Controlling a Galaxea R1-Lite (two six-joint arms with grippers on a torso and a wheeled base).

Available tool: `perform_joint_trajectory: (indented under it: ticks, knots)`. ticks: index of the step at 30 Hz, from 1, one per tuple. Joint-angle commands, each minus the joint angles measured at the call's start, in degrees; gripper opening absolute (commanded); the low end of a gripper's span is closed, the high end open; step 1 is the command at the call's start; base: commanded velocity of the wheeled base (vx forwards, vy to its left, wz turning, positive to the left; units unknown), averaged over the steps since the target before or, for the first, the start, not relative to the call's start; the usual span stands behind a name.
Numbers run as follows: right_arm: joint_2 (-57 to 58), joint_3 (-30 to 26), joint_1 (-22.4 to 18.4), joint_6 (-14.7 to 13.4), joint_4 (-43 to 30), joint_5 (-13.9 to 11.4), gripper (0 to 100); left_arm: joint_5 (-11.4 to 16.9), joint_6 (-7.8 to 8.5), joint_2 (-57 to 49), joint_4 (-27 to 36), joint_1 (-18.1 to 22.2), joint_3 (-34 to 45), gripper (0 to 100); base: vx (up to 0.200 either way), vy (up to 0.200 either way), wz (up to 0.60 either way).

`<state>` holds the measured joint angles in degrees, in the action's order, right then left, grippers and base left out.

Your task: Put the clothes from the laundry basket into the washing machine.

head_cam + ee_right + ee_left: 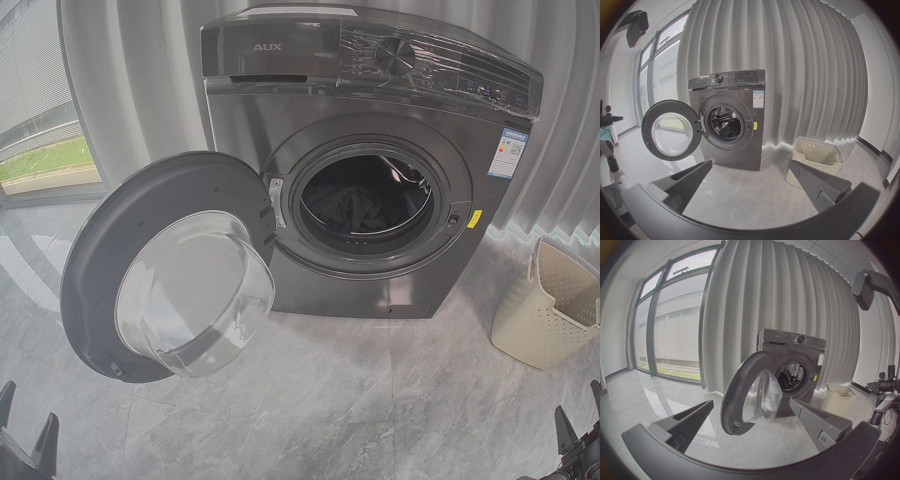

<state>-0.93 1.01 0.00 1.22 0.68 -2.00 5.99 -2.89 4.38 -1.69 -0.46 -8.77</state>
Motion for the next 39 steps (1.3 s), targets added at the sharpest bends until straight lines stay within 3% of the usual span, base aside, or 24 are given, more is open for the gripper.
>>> perform_joint_trajectory:
  ticks: [1, 4, 7, 10, 16, 21, 29, 39]
  knots:
    - [0.31, -1.01, 0.00, 0.01, 0.02, -0.02, 100, 1.40, 1.31, 11.88, -1.65, -0.59, -4.24, 100, 0.000, 0.000, 0.00]
    - [0.31, -1.01, 0.00, 0.01, 0.02, -0.02, 100, 1.66, 1.83, 17.16, -4.90, -0.50, -5.47, 100, 0.000, 0.000, 0.00]
    - [0.31, -1.01, 0.00, 0.01, 0.02, -0.02, 100, 1.75, 3.42, 27.62, -12.19, -0.06, -8.55, 100, 0.000, 0.000, 0.00]
    - [0.31, -1.01, 0.00, 0.01, 0.02, -0.02, 100, 1.75, 5.09, 34.38, -14.57, -0.06, -12.07, 100, 0.000, 0.000, 0.00]
    - [0.31, -1.01, 0.00, 0.01, 0.02, -0.02, 100, 2.10, 6.40, 44.67, -16.94, -0.42, -18.57, 100, 0.000, 0.000, 0.00]
    - [0.31, -1.01, 0.00, 0.01, 0.02, -0.02, 100, 7.46, 7.55, 50.82, -17.82, 0.20, -21.65, 100, 0.000, 0.000, 0.00]
    - [0.31, -1.01, 0.00, 0.01, 0.02, -0.02, 100, 8.16, 8.25, 61.10, -20.63, 1.17, -26.48, 100, 0.000, 0.000, 0.00]
    - [0.31, -1.01, 0.00, 0.01, 0.02, -0.02, 100, 11.24, 8.87, 66.64, -22.04, 1.17, -28.59, 100, 0.000, 0.000, 0.00]
